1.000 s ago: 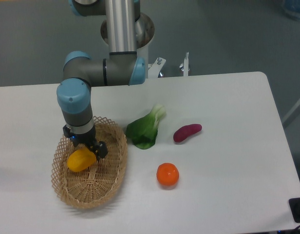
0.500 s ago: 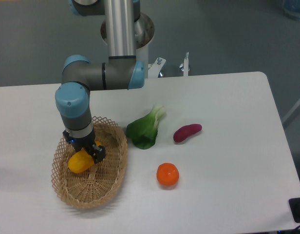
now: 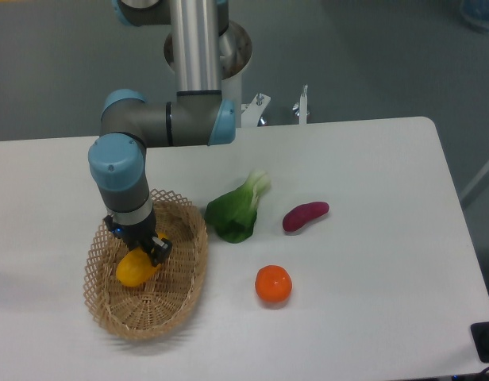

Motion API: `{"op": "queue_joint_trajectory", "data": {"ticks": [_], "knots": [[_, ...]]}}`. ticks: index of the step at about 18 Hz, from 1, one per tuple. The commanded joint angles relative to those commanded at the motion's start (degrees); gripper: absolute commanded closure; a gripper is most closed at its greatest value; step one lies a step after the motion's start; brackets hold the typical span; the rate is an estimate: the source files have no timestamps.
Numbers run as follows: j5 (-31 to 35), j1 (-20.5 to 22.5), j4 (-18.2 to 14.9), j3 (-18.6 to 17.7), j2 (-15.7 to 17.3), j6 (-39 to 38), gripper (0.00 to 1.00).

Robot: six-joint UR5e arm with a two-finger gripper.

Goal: Pick up the mango from the basket
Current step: 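Close the gripper fingers around the yellow mango, then lift the mango up out of the basket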

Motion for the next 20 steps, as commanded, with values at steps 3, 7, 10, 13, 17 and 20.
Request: {"op": "queue_joint_trajectory", "data": {"ticks": [3,7,10,13,17,20], "knots": [[-0.26,2.46,-0.96,2.46,1.5,0.09,0.46],[0.17,5.78,-1.32,3.26,3.34,5.52,0.43],[0.0,8.78,-4.29,4.31,5.19,7.46,0.44],[-0.09,13.08,-9.82,6.94,6.33,14.39,0.44],[-0.35,20.12,-16.16,9.49,8.18,24.23,0.44],[-1.67,24.69,-18.1,11.08,8.27,30.56,0.44]]}}
